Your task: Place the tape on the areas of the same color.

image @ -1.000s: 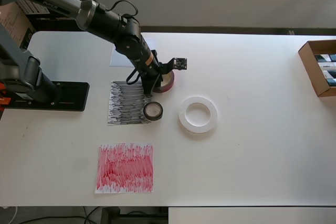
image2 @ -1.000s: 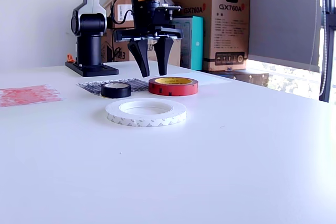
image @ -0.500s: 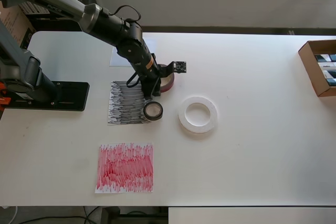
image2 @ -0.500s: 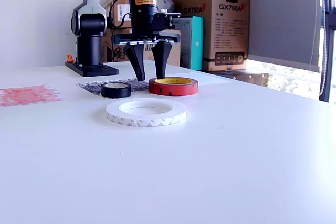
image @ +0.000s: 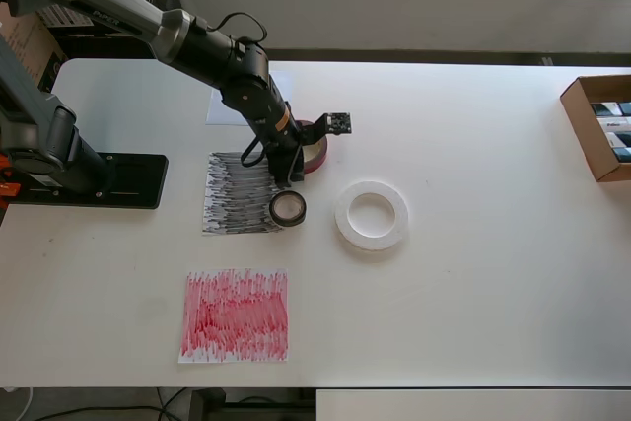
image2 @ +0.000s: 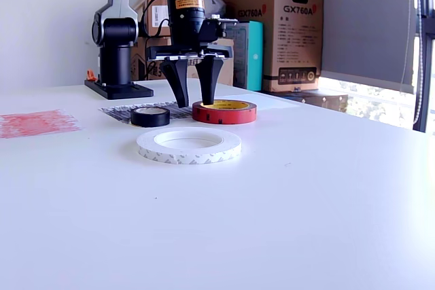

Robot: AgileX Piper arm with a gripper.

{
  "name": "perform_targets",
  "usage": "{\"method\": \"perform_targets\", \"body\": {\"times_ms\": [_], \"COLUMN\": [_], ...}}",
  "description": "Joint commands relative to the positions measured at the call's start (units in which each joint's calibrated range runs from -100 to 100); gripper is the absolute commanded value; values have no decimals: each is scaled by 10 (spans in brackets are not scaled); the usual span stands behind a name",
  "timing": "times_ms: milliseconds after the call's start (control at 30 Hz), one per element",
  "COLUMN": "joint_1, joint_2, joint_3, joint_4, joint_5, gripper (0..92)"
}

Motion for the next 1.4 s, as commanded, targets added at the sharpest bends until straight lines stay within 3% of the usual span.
{"method": "perform_targets", "body": {"times_ms": [0,900,1000,1167,1367], "joint_1": [4,2,3,3,3], "joint_2": [-2,26,26,26,22], "joint_3": [4,-3,-3,-3,-4], "joint_4": [5,5,5,5,4], "joint_5": [5,7,7,9,9], "gripper": [540,525,403,1,0]}}
